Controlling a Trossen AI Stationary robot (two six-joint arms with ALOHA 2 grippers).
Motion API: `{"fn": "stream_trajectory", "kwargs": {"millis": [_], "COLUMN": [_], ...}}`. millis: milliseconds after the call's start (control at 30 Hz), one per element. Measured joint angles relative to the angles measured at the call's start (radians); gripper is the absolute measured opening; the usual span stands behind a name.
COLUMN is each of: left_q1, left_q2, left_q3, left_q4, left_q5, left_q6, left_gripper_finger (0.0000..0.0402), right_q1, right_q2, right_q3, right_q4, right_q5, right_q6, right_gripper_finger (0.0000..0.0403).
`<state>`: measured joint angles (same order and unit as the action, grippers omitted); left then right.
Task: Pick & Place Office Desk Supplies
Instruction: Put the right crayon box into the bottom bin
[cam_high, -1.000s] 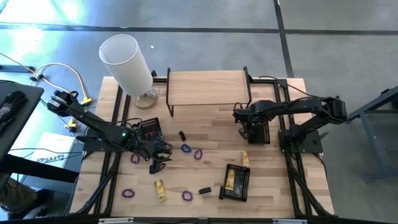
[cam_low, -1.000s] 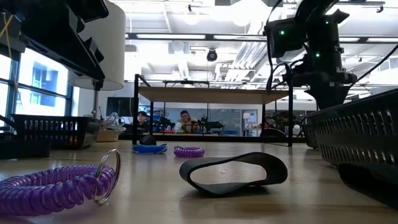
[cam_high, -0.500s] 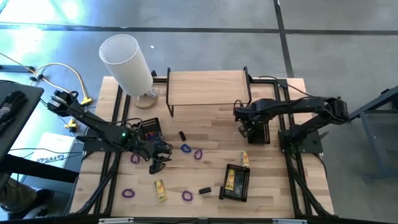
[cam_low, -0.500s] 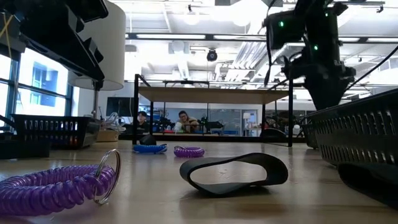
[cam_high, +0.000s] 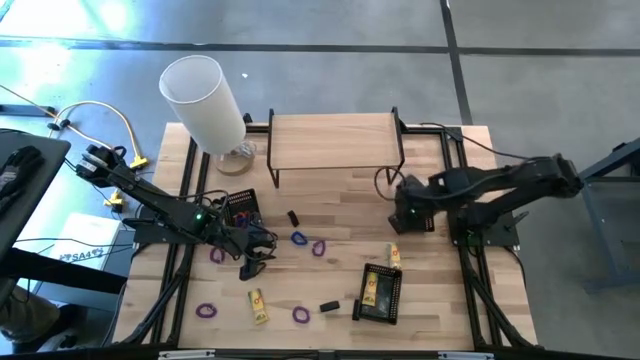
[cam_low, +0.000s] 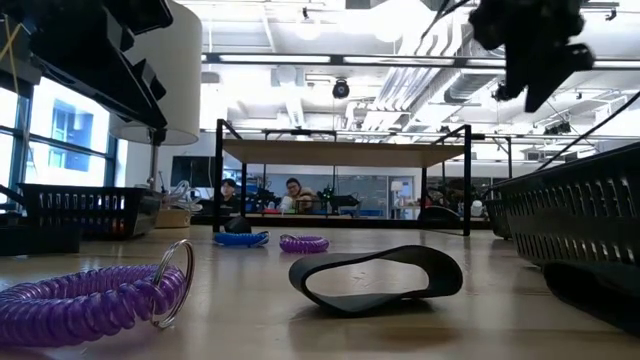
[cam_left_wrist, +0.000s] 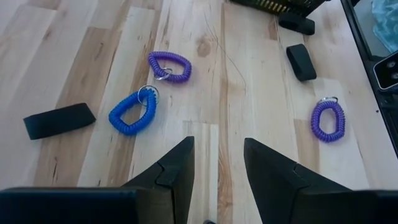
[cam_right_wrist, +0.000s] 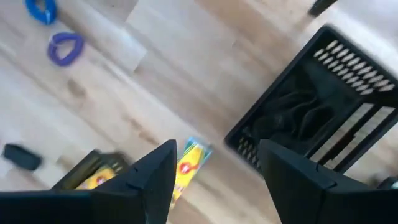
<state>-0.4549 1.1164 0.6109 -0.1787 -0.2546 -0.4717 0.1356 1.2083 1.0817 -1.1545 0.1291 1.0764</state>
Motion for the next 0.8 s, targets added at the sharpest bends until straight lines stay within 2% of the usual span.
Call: {"fn": "stream_trajectory", "kwargs": {"millis": [167,300,467,633,800], "left_q1": [-0.007,-0.037,-0.094,-0.160,-0.208], "left_q2": [0.000,0.000,0.000,0.000,0.000], "left_q3": [0.000,0.000,0.000,0.000,0.000], "left_q4": [0.000,0.000,0.001,0.001,0.005], "left_q5": [-0.001,-0.002,-0.001,-0.012,-0.036], "left_q6": [-0.001,-0.015,-0.059,-0.082,-0.082], "left_gripper_finger": [0.0134,0.0134,0.0134,0.0134,0.0134], "right_q1": [0.142,0.264,0.364,0.381,0.318], "right_q2": [0.003,0.034,0.094,0.184,0.262], "right_q3": [0.000,0.000,0.015,0.045,0.045], "right_q4": [0.016,0.039,0.031,0.030,0.012], "right_q5": [-0.088,-0.055,-0.095,-0.108,-0.107], "right_q6": [0.080,0.244,0.463,0.568,0.651], "right_gripper_finger": [0.0217,0.0217,0.0217,0.0217,0.0217]}}
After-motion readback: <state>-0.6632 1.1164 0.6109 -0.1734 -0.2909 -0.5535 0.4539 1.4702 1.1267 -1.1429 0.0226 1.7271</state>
